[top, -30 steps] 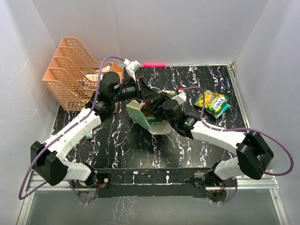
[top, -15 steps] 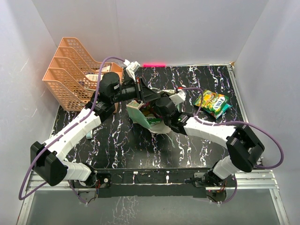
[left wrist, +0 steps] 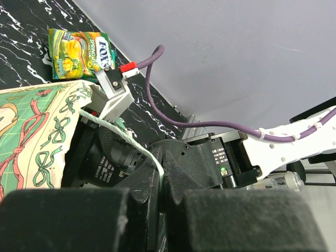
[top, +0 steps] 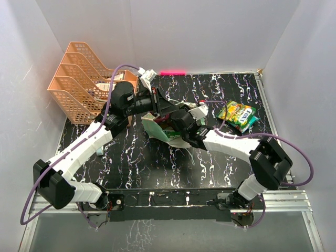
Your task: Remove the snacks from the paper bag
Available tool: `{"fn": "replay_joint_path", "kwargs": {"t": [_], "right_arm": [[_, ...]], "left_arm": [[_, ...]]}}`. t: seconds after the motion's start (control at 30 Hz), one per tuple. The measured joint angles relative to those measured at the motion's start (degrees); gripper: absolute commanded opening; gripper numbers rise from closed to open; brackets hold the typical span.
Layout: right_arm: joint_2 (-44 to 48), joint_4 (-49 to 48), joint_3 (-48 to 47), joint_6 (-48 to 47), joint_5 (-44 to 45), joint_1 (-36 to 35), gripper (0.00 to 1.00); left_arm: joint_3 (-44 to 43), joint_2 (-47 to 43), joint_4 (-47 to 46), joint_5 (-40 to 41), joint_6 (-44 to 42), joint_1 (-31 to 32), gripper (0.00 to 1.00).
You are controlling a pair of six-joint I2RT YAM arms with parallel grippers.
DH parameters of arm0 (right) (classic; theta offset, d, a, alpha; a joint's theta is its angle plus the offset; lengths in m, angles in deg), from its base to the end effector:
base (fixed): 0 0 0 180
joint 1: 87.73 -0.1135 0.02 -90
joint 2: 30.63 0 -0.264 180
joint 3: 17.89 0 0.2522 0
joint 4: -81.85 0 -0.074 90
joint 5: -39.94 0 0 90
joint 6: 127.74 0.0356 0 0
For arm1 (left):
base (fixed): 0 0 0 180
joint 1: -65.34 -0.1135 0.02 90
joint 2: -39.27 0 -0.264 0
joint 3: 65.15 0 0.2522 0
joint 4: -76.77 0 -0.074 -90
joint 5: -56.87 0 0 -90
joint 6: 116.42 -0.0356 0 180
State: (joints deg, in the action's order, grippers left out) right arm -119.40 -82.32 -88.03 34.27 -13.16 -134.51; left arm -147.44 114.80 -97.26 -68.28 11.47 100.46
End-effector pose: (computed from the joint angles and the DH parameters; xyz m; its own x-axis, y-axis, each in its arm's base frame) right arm 0.2469 0.2315 0.2389 -0.3515 0.7366 -0.5778 0.2933 0.6727 0.6793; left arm 0.2398 -0.1937 0.4002 -0.5692 -0.2136 -0.7940 0.7498 0.2616 -0.6078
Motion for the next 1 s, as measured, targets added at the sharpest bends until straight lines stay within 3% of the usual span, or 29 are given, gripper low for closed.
{"fn": "replay_joint_path", "kwargs": {"t": [0.3, 0.7, 1.0], "right_arm": [[4.07, -1.03, 6.73, -2.75, 0.98, -0.02, 0.48], [3.58, -7.80, 7.32, -10.54, 0.22, 1.18, 0.59], [-0.52, -9.20, 6.16, -10.93, 0.74, 2.86, 0.59]], "left_arm": [[0.00, -0.52, 1.03, 0.09, -0.83, 0.00, 0.00], [0.00, -0.52, 1.42, 0.11, -0.83, 0.00, 0.00], [0.00, -0.52, 1.11, 0.00, -0.20, 0.02, 0.00]]}}
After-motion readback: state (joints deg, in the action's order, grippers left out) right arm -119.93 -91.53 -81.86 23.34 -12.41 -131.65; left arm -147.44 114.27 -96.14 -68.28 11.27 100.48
